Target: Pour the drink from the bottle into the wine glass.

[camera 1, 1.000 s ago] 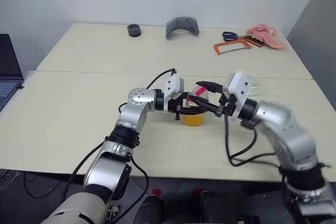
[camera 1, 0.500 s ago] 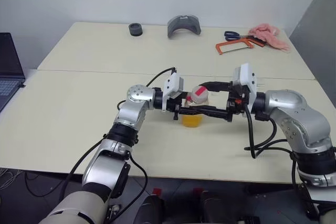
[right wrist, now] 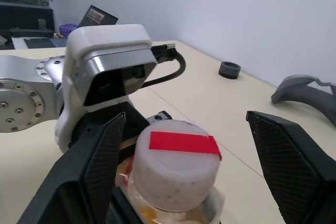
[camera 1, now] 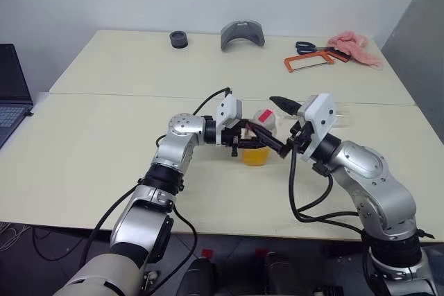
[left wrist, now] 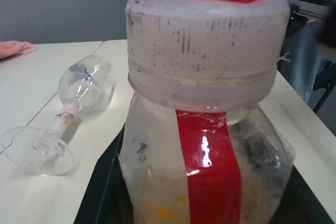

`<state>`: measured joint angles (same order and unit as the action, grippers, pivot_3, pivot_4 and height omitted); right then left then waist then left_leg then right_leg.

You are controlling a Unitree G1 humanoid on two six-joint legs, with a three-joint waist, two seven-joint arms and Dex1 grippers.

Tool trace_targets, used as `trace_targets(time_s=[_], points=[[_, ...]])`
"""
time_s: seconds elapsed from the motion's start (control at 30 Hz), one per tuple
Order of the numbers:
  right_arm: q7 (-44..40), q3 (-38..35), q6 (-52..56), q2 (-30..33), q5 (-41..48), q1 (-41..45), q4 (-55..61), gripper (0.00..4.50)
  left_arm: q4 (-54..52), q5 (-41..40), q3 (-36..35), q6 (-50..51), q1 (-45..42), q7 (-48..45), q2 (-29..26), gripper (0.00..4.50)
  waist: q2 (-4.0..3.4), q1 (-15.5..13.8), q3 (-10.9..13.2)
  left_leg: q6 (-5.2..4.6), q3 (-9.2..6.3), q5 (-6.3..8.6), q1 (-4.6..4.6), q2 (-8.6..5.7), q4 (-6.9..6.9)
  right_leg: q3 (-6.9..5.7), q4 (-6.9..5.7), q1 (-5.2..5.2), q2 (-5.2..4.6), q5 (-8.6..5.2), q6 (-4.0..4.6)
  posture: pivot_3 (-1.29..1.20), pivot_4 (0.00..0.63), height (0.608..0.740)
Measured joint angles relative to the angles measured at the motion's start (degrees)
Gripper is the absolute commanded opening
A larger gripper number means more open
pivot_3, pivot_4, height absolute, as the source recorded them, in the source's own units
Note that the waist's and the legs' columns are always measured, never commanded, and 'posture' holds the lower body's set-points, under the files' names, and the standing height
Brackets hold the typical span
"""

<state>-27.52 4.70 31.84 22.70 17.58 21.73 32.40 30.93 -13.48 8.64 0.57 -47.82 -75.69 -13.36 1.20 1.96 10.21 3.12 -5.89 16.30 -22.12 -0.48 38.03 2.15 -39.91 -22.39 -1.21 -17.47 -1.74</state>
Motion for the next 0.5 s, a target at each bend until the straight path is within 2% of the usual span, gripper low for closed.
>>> trace_targets(time_s=[0.33,0.5], points=[[-0.02,-1.83,-0.23,2.58,0.99,-2.81,2.23,3.93,0.55,0.08,0.14,0.01,-0.04,0.32,0.14,1.69,0.0,0.01,0.0,-0.1,0.01,0.05,0.0,0.0,0.0,0.0,0.0,0.0,0.01,0.0,0.0,0.0,0.15,0.74],[-0.07,-6.17,1.04,5.14,2.81,-5.4,3.73,3.93,1.15,0.06,-0.12,-0.01,-0.07,0.6,-0.48,1.69,0.0,-0.01,0.0,-0.11,0.0,0.06,0.0,-0.01,0.0,0.0,0.0,0.01,0.0,0.0,0.0,0.0,0.15,0.74]])
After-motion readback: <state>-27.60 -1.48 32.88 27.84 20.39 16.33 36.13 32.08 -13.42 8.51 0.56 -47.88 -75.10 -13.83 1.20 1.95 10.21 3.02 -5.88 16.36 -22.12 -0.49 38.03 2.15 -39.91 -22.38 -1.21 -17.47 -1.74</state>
